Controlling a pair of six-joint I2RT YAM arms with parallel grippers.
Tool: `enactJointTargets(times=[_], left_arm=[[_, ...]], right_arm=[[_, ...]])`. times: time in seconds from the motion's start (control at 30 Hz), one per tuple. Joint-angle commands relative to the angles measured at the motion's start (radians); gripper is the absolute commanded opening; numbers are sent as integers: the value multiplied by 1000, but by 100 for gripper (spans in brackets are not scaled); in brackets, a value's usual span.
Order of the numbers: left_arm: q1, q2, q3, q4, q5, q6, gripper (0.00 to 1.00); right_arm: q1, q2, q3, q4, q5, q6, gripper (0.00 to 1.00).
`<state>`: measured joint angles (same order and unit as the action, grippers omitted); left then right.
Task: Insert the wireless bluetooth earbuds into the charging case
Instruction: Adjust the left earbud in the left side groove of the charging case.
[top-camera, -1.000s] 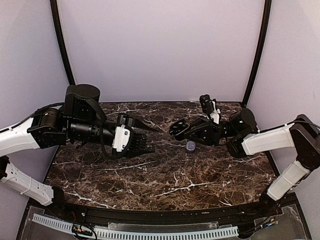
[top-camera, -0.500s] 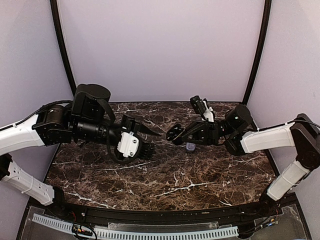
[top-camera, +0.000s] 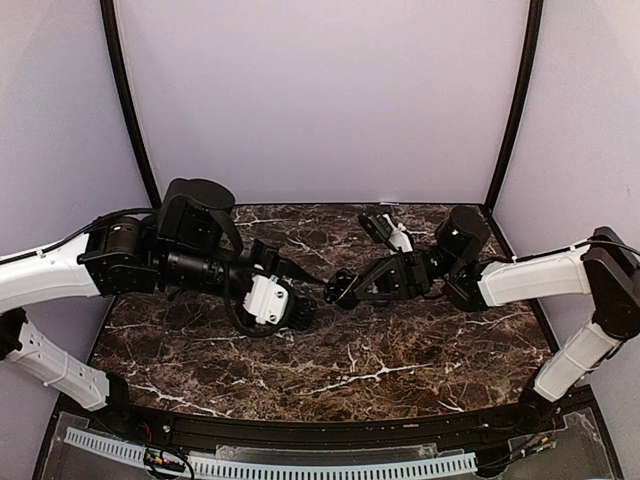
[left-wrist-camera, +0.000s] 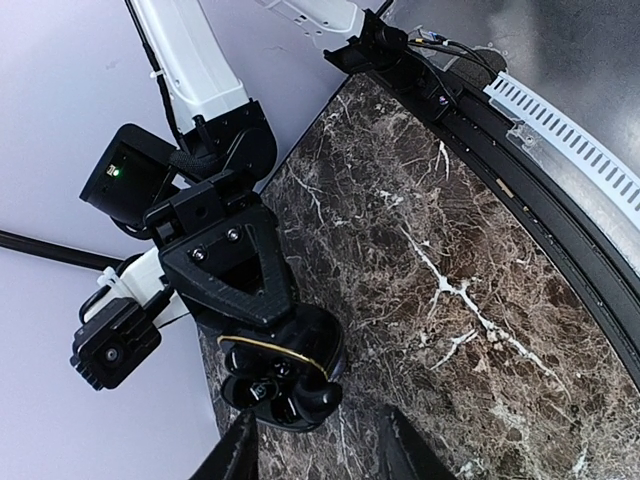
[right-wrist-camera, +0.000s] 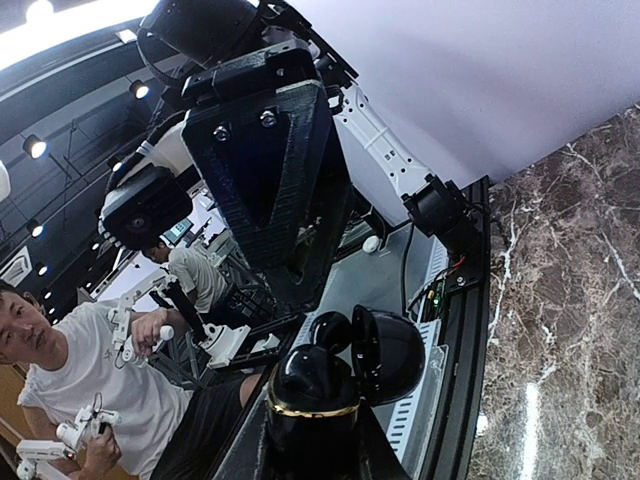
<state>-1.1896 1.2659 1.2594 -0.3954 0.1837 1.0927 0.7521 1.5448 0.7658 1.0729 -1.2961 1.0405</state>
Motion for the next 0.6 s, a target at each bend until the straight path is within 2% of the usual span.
enactJointTargets(times=[0.0,0.27,0.57], left_arm=[[-10,10,-15,20,24,7,40],[-24,34,-9,19,-7,22,36],[-27,46,-4,30,-36,22,28]], right_arm=[[17,7,38,26,-28,4,0],[33,14,41,87,-43,62,0],[38,19,41,116,-52,85,0]])
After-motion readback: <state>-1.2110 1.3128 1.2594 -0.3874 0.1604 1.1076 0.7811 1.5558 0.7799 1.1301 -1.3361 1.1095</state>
